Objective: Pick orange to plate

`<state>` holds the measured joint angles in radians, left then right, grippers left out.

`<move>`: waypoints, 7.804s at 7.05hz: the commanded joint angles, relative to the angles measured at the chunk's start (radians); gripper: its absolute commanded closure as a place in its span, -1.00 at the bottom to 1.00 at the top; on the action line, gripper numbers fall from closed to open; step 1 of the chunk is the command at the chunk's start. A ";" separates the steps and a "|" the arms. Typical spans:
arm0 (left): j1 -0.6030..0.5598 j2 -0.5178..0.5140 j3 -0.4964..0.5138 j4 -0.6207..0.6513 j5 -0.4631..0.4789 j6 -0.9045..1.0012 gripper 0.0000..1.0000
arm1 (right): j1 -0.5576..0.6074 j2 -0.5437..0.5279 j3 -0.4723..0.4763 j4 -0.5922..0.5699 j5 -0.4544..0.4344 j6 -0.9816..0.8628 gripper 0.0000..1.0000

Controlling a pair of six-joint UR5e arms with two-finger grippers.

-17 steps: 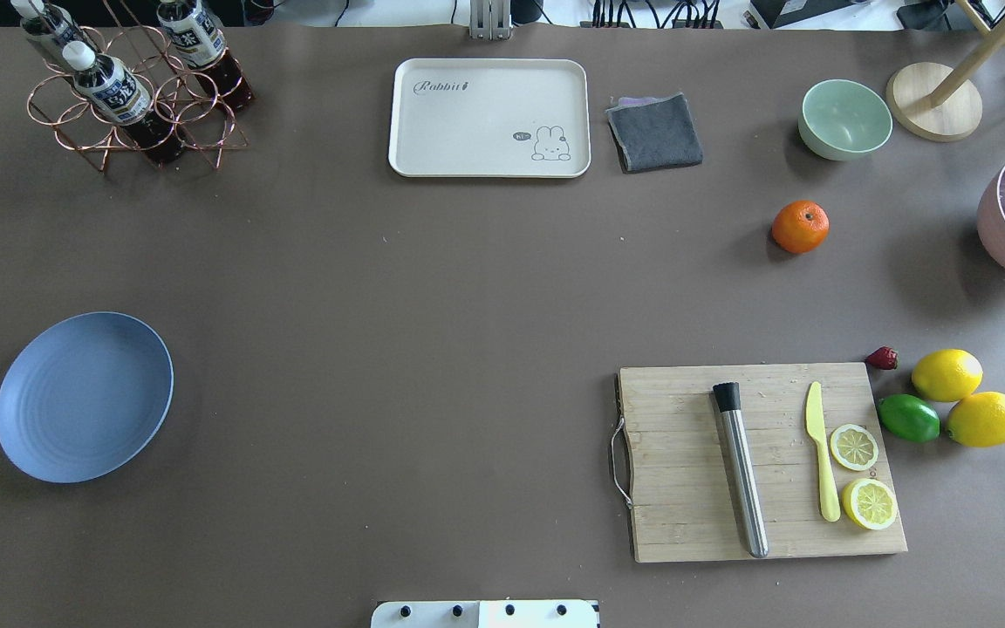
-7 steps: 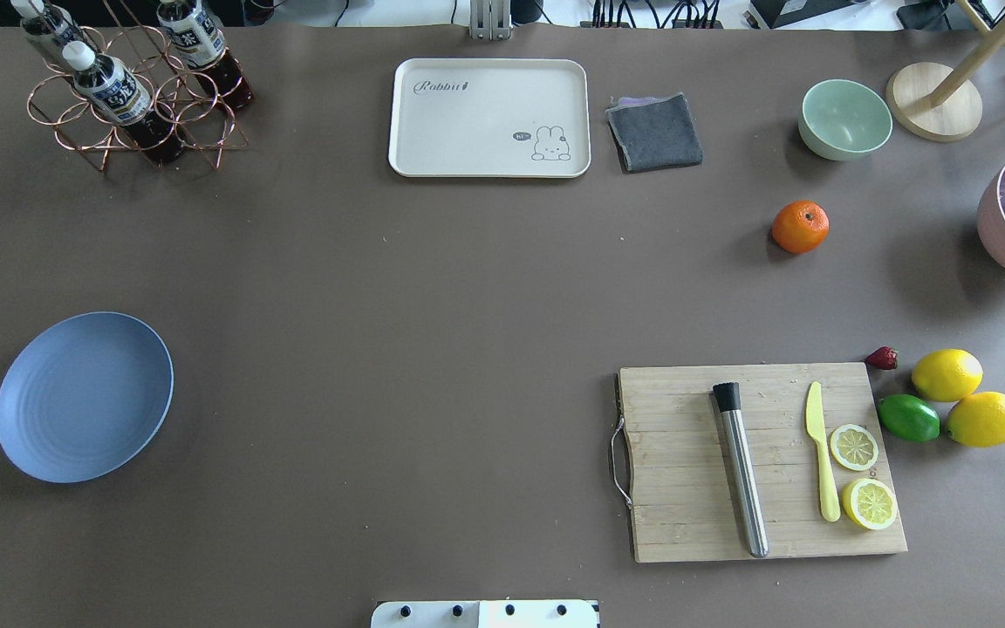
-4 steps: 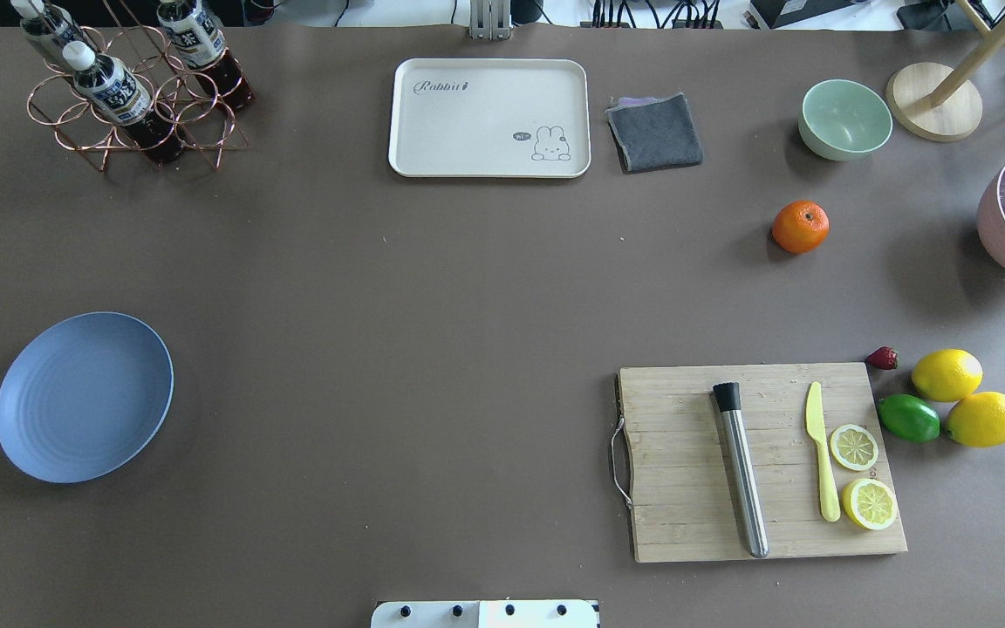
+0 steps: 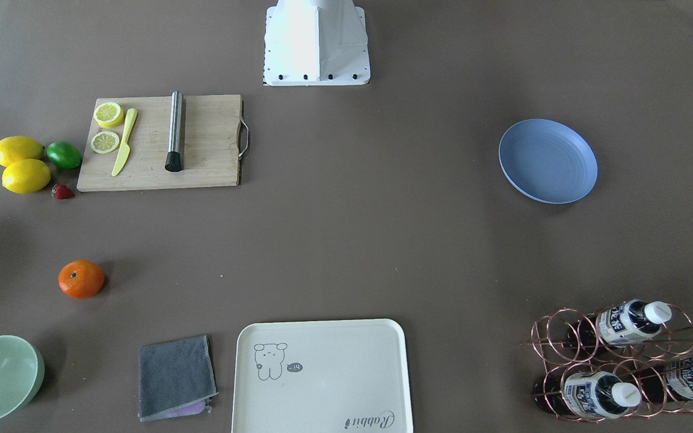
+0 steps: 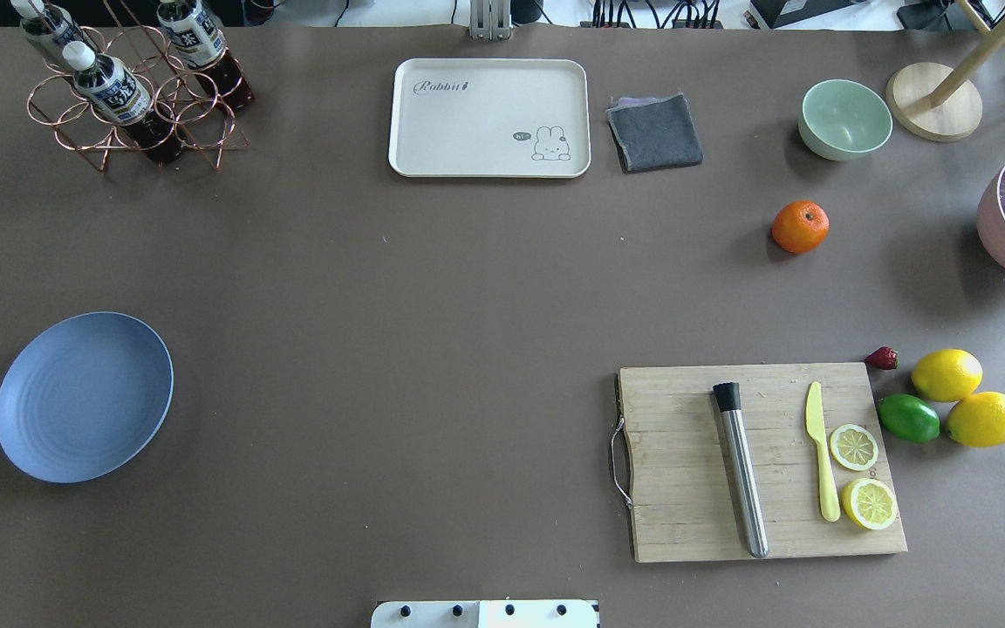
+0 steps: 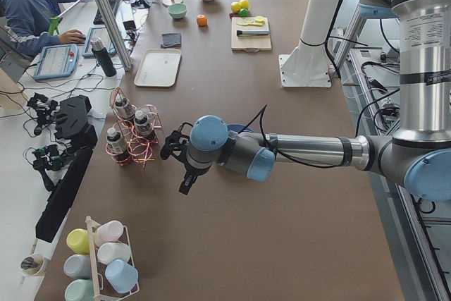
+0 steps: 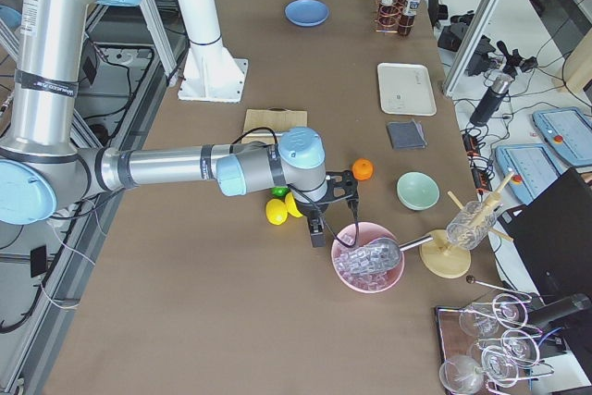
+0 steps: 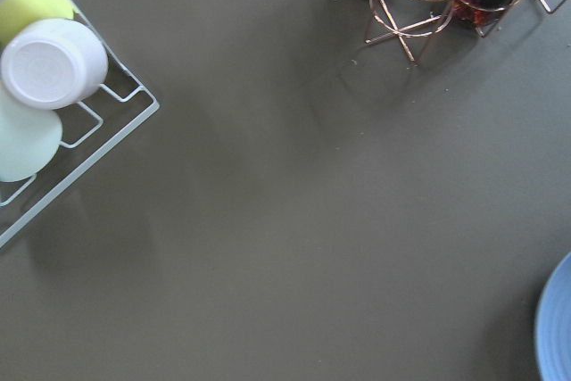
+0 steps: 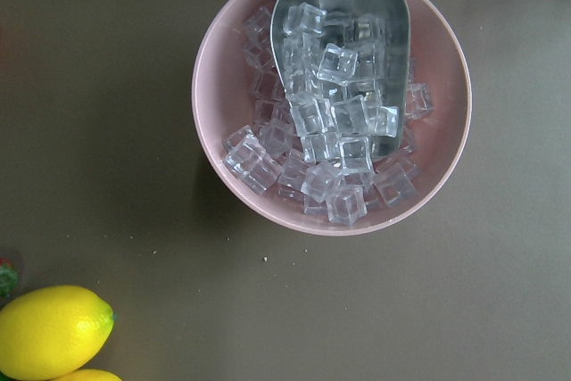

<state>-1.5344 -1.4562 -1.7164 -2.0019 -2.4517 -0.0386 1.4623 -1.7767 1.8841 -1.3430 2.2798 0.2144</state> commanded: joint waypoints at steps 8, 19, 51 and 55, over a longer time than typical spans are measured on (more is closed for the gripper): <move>0.569 0.056 0.245 -0.779 0.164 -0.796 -0.90 | -0.310 -0.003 0.004 0.294 -0.103 0.470 -0.99; 0.613 0.051 0.250 -0.842 0.166 -0.800 1.00 | -0.310 -0.004 0.004 0.294 -0.117 0.470 -0.99; -0.029 0.011 0.003 0.160 -0.018 0.143 -0.98 | -0.499 0.603 -0.499 0.077 -0.160 0.504 -1.00; -0.030 0.068 0.011 0.059 -0.018 0.138 -0.98 | -0.502 0.615 -0.500 0.077 -0.160 0.507 -1.00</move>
<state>-1.5646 -1.4104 -1.7106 -1.8936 -2.4697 0.1026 0.9607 -1.1650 1.3807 -1.2652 2.1194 0.7210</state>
